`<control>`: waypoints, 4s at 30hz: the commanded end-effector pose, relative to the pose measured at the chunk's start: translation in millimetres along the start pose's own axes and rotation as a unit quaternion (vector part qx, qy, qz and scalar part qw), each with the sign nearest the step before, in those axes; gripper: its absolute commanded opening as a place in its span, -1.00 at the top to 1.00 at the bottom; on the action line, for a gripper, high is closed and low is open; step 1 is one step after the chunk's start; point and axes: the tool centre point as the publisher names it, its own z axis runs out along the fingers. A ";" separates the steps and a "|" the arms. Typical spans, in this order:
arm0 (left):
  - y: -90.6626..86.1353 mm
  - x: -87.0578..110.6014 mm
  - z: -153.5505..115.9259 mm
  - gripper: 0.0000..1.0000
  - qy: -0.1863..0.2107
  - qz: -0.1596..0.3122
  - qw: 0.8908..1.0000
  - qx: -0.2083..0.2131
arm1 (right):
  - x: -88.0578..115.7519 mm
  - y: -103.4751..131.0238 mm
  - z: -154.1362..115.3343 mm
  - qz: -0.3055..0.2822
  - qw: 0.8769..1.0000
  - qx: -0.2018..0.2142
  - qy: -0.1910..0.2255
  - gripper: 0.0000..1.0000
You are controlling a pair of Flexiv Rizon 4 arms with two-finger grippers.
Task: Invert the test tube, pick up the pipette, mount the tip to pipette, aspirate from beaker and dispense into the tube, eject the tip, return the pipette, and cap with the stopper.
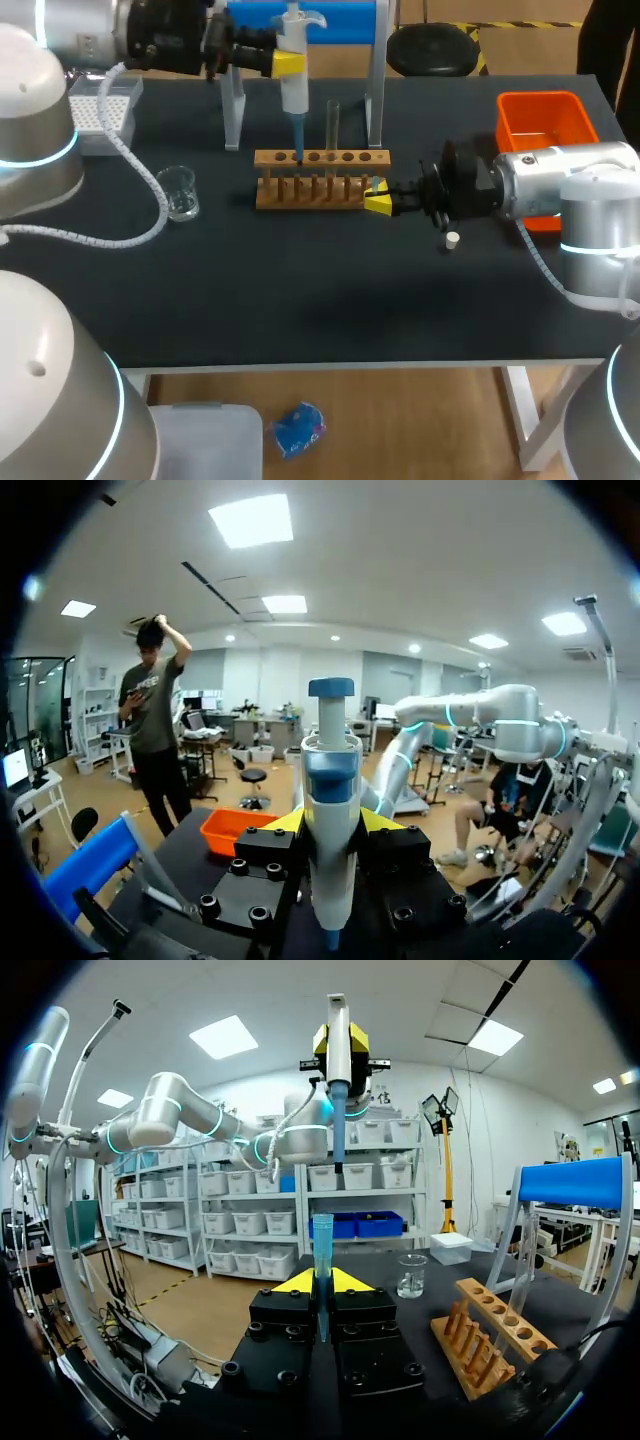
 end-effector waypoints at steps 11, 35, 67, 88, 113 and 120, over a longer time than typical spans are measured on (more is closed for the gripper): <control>10.4 19.3 62.3 1.00 0.113 0.017 0.993 0.013 | 0.1 -0.6 -0.5 0.000 1.000 0.000 0.000 1.00; 14.5 13.7 51.3 1.00 0.101 0.053 0.993 -0.009 | 0.1 -0.6 -0.5 0.000 1.000 0.000 0.000 1.00; 14.5 13.7 51.3 1.00 0.101 0.053 0.993 -0.009 | -19.6 -3.8 22.0 -0.098 0.992 0.070 0.033 1.00; 14.5 13.7 51.3 1.00 0.101 0.053 0.993 -0.009 | -29.7 3.8 41.1 -0.138 0.985 0.090 0.058 1.00; 14.5 13.7 51.3 1.00 0.101 0.053 0.993 -0.009 | -20.9 9.6 40.5 -0.151 0.983 0.089 0.062 1.00; 14.5 13.7 51.3 1.00 0.101 0.053 0.993 -0.009 | -19.0 7.9 40.9 -0.149 0.983 0.088 0.063 1.00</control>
